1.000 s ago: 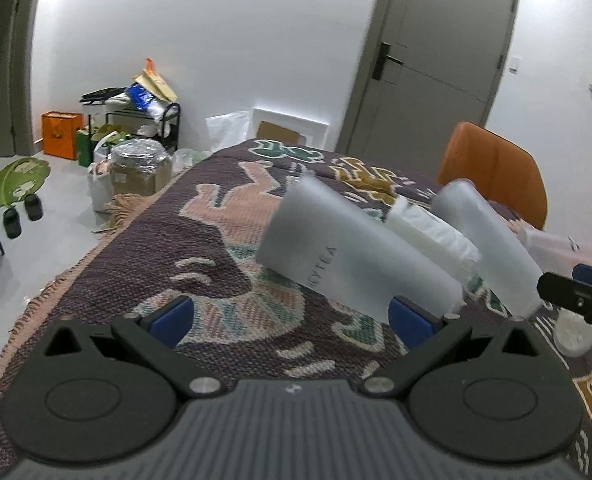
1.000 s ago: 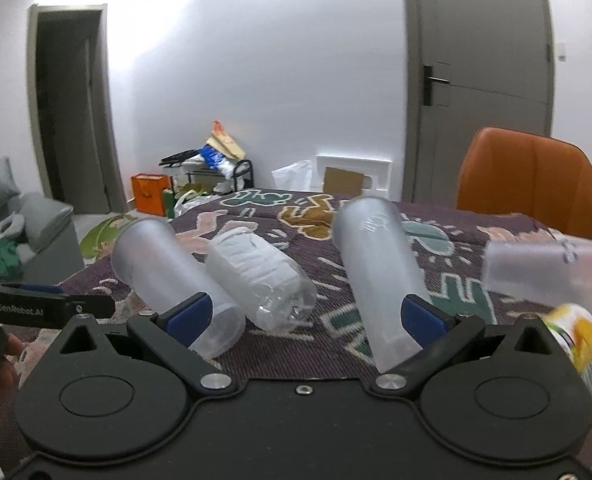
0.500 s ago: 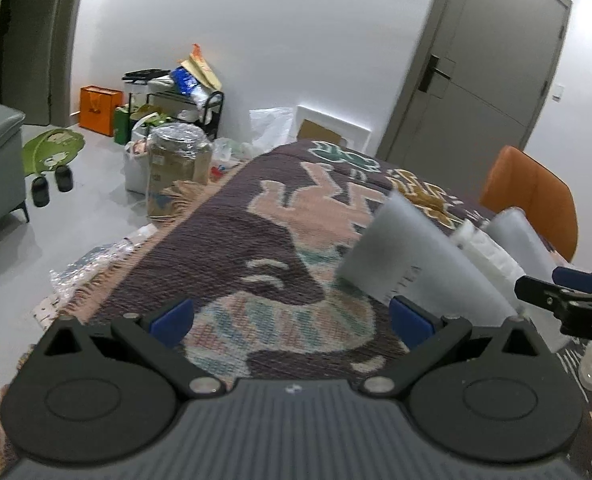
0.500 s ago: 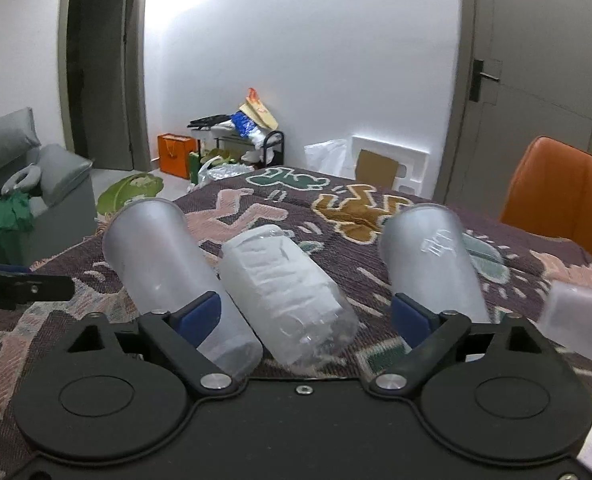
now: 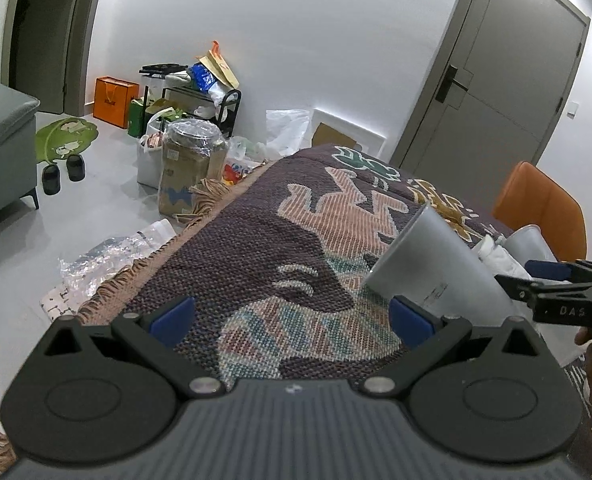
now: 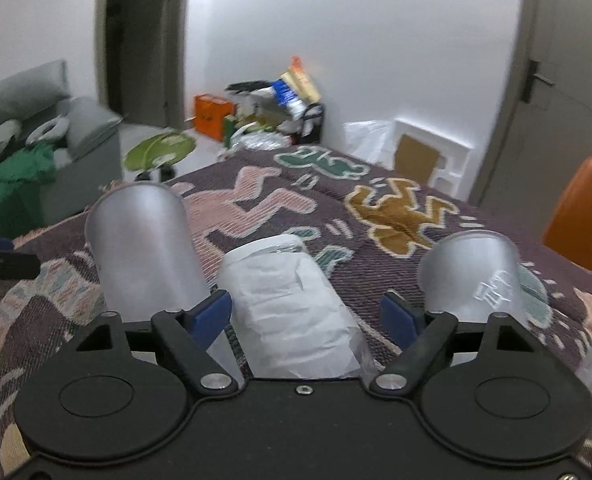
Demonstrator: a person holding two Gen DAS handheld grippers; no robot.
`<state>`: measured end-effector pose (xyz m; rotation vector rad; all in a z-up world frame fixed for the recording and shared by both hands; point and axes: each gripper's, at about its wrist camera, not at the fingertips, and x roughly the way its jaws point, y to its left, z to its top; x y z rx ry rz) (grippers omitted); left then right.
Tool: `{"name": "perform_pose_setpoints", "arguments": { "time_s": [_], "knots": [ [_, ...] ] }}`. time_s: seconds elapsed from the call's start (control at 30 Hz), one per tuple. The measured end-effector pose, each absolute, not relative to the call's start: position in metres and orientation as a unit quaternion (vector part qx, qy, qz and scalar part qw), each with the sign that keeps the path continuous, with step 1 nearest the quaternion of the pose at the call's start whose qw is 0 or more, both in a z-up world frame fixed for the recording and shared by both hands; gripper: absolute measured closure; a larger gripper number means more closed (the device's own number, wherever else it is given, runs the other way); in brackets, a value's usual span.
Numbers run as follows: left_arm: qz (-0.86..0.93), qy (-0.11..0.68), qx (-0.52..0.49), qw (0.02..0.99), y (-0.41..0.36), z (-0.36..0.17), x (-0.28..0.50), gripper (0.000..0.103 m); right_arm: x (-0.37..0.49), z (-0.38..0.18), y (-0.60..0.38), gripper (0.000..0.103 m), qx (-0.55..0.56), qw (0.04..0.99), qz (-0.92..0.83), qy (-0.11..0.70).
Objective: Flip cup upright
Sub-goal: 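Close the right tool around the body of the clear cup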
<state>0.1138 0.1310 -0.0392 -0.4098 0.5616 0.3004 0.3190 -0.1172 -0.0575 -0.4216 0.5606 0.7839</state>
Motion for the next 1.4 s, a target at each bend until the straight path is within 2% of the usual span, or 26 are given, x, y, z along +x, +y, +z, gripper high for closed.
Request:
{"name": "perform_pose_setpoints", "arguments": {
  "time_s": [0.1, 0.13, 0.23, 0.77, 1.4],
  "knots": [
    [0.145, 0.274, -0.201, 0.929, 0.130, -0.039, 0.114, 0.000, 0.322, -0.062, -0.116, 0.025, -0.218, 0.855, 0.380, 0.277],
    [0.144, 0.273, -0.201, 0.930, 0.129, -0.038, 0.114, 0.000, 0.323, -0.063, -0.116, 0.034, -0.219, 0.854, 0.379, 0.281],
    [0.143, 0.272, -0.203, 0.930, 0.129, -0.037, 0.114, 0.000, 0.320, -0.057, -0.121, 0.042, -0.208, 0.861, 0.374, 0.276],
    [0.101, 0.265, -0.188, 0.940, 0.092, -0.025, 0.106, 0.000, 0.269, -0.014, -0.176, 0.042, -0.180, 0.890, 0.348, 0.233],
    [0.035, 0.269, -0.156, 0.950, 0.044, -0.019, 0.072, 0.000, 0.177, -0.026, -0.216, 0.041, -0.150, 0.902, 0.335, 0.228]
  ]
}}
